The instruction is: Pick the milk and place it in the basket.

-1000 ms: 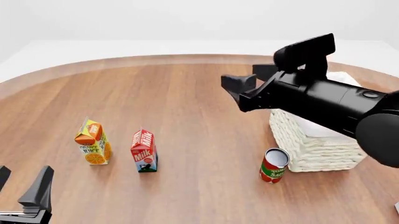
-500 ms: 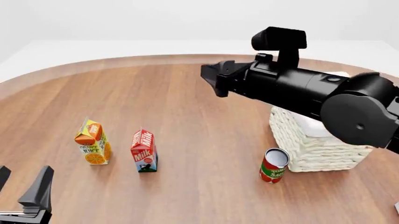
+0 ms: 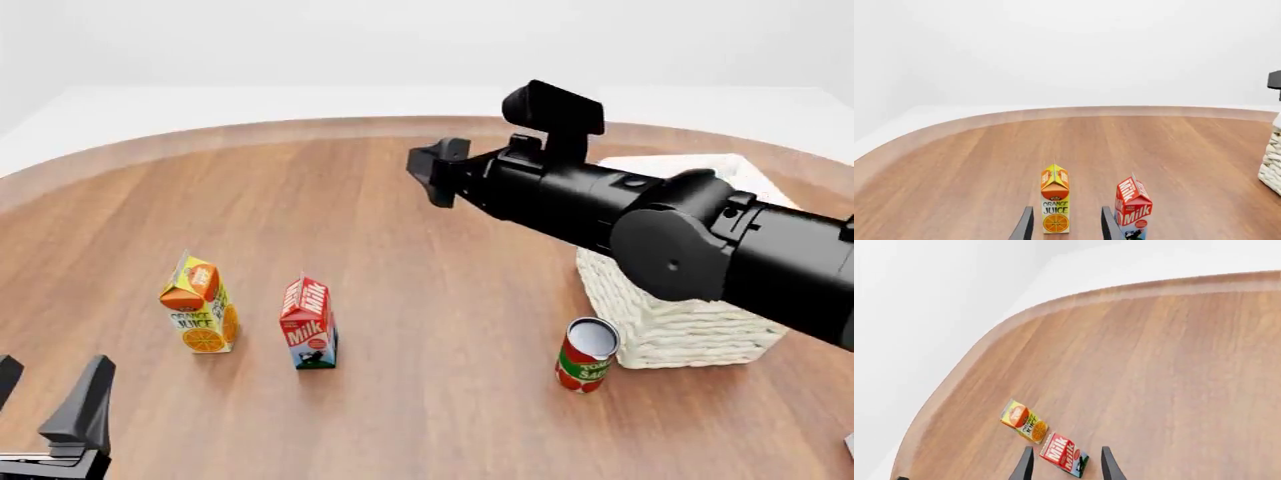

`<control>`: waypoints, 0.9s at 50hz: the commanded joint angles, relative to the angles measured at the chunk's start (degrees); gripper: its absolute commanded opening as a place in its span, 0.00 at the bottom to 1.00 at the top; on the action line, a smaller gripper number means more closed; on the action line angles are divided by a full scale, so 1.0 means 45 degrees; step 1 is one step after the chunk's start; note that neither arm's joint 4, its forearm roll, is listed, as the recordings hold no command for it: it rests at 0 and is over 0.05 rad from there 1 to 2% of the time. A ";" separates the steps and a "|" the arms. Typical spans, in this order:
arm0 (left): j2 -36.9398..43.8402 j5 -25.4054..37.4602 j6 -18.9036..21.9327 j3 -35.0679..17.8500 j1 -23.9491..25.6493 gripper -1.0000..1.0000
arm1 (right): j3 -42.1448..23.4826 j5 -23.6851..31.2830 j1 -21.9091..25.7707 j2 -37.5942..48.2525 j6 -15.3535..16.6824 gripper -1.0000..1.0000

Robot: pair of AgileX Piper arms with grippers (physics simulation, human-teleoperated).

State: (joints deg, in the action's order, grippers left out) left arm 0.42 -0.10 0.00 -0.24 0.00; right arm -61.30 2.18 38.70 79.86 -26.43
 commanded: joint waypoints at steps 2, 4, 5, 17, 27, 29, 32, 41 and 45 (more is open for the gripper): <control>0.0000 0.0000 0.0000 0.0000 0.0000 1.00 | -0.0073 -0.0782 0.0231 0.1211 -0.0911 1.00; 0.0000 0.0000 0.0000 0.0000 0.0000 1.00 | -0.0121 -0.0829 0.0276 0.1422 -0.0986 1.00; 0.0000 0.0000 0.0000 0.0000 0.0000 1.00 | -0.0141 -0.0897 0.0287 0.1575 -0.1080 1.00; 0.0000 0.0000 0.0000 0.0000 0.0000 1.00 | -0.0620 -0.1138 0.0380 0.2568 -0.1350 1.00; 0.0000 0.0000 0.0000 0.0000 0.0000 1.00 | -0.1300 -0.1133 0.0445 0.3552 -0.1577 1.00; 0.0000 0.0000 0.0000 0.0000 0.0000 1.00 | -0.1446 -0.1152 0.0456 0.3787 -0.1646 1.00; 0.0000 0.0000 0.0000 0.0000 0.0000 1.00 | -0.1634 -0.1171 0.0556 0.4142 -0.1757 1.00; 0.0000 0.0000 0.0000 0.0000 0.0000 1.00 | -0.2259 -0.1064 0.0788 0.5009 -0.2031 1.00; 0.0000 0.0000 0.0000 0.0000 0.0000 1.00 | -0.2414 -0.1002 0.0843 0.5395 -0.2232 1.00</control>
State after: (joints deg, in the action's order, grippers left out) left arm 0.42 -0.10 0.00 -0.24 0.00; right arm -69.77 -2.65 41.70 100.02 -34.91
